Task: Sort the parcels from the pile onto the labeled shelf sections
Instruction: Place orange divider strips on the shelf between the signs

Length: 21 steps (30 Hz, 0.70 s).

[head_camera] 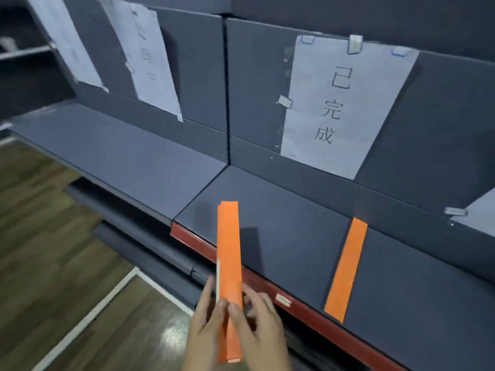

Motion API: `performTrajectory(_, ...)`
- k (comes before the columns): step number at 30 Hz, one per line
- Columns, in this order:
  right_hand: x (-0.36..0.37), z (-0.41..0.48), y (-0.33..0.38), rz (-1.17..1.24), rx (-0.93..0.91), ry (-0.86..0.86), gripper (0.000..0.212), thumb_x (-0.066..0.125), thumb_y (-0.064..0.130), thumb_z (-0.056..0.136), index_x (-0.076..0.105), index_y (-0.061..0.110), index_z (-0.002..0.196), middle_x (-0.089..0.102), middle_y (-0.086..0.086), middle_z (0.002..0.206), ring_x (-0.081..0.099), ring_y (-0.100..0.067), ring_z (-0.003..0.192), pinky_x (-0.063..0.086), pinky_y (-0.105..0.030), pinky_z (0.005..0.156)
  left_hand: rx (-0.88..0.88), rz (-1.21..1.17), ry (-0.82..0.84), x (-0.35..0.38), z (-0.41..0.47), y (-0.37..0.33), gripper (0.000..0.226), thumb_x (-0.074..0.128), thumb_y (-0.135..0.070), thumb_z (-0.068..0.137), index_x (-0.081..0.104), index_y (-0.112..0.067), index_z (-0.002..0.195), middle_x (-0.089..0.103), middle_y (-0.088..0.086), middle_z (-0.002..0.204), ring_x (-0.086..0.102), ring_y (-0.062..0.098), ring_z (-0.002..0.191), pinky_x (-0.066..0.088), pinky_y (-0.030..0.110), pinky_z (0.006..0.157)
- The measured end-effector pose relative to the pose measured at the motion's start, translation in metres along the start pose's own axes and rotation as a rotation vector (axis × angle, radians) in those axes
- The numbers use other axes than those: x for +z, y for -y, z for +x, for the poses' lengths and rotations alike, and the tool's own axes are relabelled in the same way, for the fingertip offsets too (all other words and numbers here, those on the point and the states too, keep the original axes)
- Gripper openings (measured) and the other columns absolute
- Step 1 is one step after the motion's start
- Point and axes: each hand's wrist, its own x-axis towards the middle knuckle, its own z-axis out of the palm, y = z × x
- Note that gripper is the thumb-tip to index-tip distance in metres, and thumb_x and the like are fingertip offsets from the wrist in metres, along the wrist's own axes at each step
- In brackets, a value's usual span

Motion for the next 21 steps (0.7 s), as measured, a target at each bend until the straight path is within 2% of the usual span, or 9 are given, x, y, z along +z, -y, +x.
performTrajectory(2,0.018,0.003,-0.001,-0.017,-0.062,0.06,0.043,0.066,0.025,0.089,0.05,0.052,0.118,0.049,0.022,0.106,0.053,-0.002,0.08,0.04,-0.008,0.07,0.059,-0.046,-0.077,-0.009,-0.002,-0.007,0.037,0.06,-0.002,0.086,0.058,-0.016,0.121,0.076,0.001,0.087,0.07,0.01,0.073,0.054,0.017,0.06)
performTrajectory(3,0.026,0.006,-0.002,-0.029,-0.084,0.089,0.045,0.066,0.023,0.088,0.051,0.053,0.118,0.049,0.022,0.107,0.053,-0.003,0.078,0.041,-0.009,0.07,0.086,-0.04,-0.108,-0.016,-0.003,-0.009,0.033,0.053,0.003,0.09,0.06,-0.014,0.117,0.076,0.0,0.083,0.07,0.009,0.07,0.053,0.016,0.058)
performTrajectory(5,0.041,0.012,-0.002,-0.043,-0.098,0.152,0.045,0.064,0.024,0.087,0.053,0.054,0.119,0.051,0.019,0.107,0.053,-0.006,0.077,0.042,-0.011,0.07,0.117,-0.039,-0.184,-0.028,-0.004,-0.012,0.026,0.048,-0.003,0.095,0.064,-0.018,0.11,0.076,0.002,0.086,0.071,0.014,0.073,0.055,0.021,0.061)
performTrajectory(7,0.056,0.017,0.001,-0.058,-0.097,0.192,0.044,0.062,0.024,0.089,0.053,0.054,0.12,0.052,0.018,0.107,0.054,-0.009,0.081,0.044,-0.013,0.072,0.134,-0.055,-0.242,-0.04,0.0,-0.015,0.026,0.045,-0.013,0.098,0.066,-0.019,0.111,0.074,0.01,0.096,0.07,0.024,0.081,0.056,0.031,0.069)
performTrajectory(11,0.087,0.029,0.01,-0.035,-0.091,0.138,0.039,0.06,0.027,0.093,0.049,0.059,0.112,0.052,0.027,0.113,0.057,-0.005,0.094,0.046,-0.014,0.077,0.144,-0.109,-0.19,-0.066,0.023,-0.027,0.027,0.045,-0.006,0.097,0.062,-0.013,0.117,0.073,0.012,0.101,0.071,0.022,0.082,0.058,0.026,0.066)
performTrajectory(14,0.112,0.047,0.021,0.029,-0.071,0.052,0.036,0.059,0.024,0.095,0.056,0.058,0.106,0.058,0.028,0.109,0.06,-0.001,0.098,0.047,-0.012,0.079,0.107,-0.146,-0.09,-0.085,0.052,-0.041,0.028,0.051,-0.007,0.095,0.063,-0.014,0.119,0.07,0.018,0.108,0.067,0.033,0.091,0.054,0.038,0.079)
performTrajectory(16,0.133,0.064,0.028,0.064,-0.065,-0.053,0.038,0.06,0.018,0.094,0.061,0.052,0.108,0.061,0.026,0.105,0.062,0.0,0.096,0.045,-0.009,0.077,0.092,-0.106,-0.009,-0.099,0.079,-0.055,0.03,0.046,-0.005,0.096,0.061,-0.013,0.121,0.07,0.017,0.11,0.065,0.037,0.099,0.053,0.04,0.083)
performTrajectory(18,0.156,0.083,0.035,0.109,-0.045,-0.176,0.035,0.061,0.014,0.093,0.064,0.043,0.112,0.065,0.021,0.103,0.062,0.003,0.098,0.045,-0.008,0.079,0.112,-0.012,0.071,-0.115,0.109,-0.071,0.032,0.048,-0.005,0.096,0.061,-0.017,0.122,0.071,0.01,0.111,0.065,0.032,0.106,0.052,0.041,0.091)
performTrajectory(21,0.182,0.112,0.043,0.148,0.004,-0.385,0.028,0.06,0.018,0.094,0.066,0.027,0.12,0.065,0.015,0.11,0.059,0.006,0.105,0.045,-0.011,0.089,0.167,0.188,0.201,-0.139,0.149,-0.098,0.034,0.054,-0.012,0.093,0.062,-0.027,0.122,0.069,-0.005,0.116,0.063,0.014,0.112,0.043,0.042,0.102)
